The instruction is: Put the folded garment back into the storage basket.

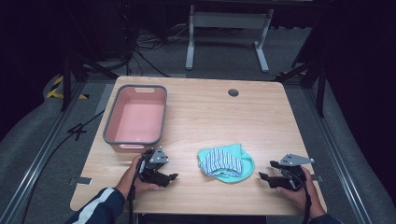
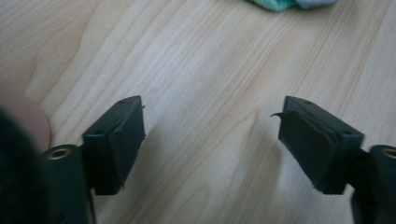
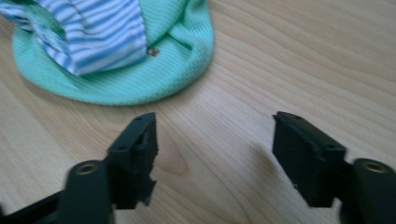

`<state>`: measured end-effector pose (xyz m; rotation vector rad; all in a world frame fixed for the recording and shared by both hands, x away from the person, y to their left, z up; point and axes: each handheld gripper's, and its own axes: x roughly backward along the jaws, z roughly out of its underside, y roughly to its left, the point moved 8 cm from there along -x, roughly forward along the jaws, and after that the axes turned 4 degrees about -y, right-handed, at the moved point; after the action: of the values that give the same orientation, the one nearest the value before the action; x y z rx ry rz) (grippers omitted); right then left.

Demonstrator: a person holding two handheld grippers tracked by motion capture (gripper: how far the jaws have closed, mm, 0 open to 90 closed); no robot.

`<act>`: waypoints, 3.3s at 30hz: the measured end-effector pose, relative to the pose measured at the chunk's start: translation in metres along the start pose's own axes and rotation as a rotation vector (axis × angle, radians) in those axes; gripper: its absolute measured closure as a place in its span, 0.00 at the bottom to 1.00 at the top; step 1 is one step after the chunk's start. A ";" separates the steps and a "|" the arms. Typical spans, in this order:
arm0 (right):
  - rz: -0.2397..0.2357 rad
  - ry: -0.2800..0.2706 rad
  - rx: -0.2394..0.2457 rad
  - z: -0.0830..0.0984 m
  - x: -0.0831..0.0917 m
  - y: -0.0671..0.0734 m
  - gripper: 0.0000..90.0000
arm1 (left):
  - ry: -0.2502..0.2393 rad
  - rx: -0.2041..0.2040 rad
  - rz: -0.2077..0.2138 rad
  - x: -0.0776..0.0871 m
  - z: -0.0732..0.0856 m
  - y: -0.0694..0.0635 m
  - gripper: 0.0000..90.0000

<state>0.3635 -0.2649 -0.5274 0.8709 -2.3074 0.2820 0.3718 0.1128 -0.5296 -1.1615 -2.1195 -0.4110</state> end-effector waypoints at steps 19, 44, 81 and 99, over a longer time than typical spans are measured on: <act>-0.031 -0.031 0.117 -0.075 -0.034 0.017 0.50 | -0.076 0.020 0.025 -0.045 -0.071 -0.012 0.45; -0.032 0.088 0.022 -0.059 -0.080 0.019 0.45 | -0.010 0.052 0.004 -0.084 -0.070 -0.002 0.24; -0.076 0.111 -0.008 -0.055 -0.066 0.046 0.89 | 0.019 -0.029 0.140 -0.078 -0.076 -0.025 0.94; -0.066 0.072 -0.007 -0.058 -0.051 0.049 0.89 | -0.006 -0.088 0.115 -0.071 -0.093 -0.031 0.94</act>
<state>0.3894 -0.1777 -0.5140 0.9171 -2.2072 0.2717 0.4106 -0.0002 -0.5104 -1.3291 -2.0451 -0.4522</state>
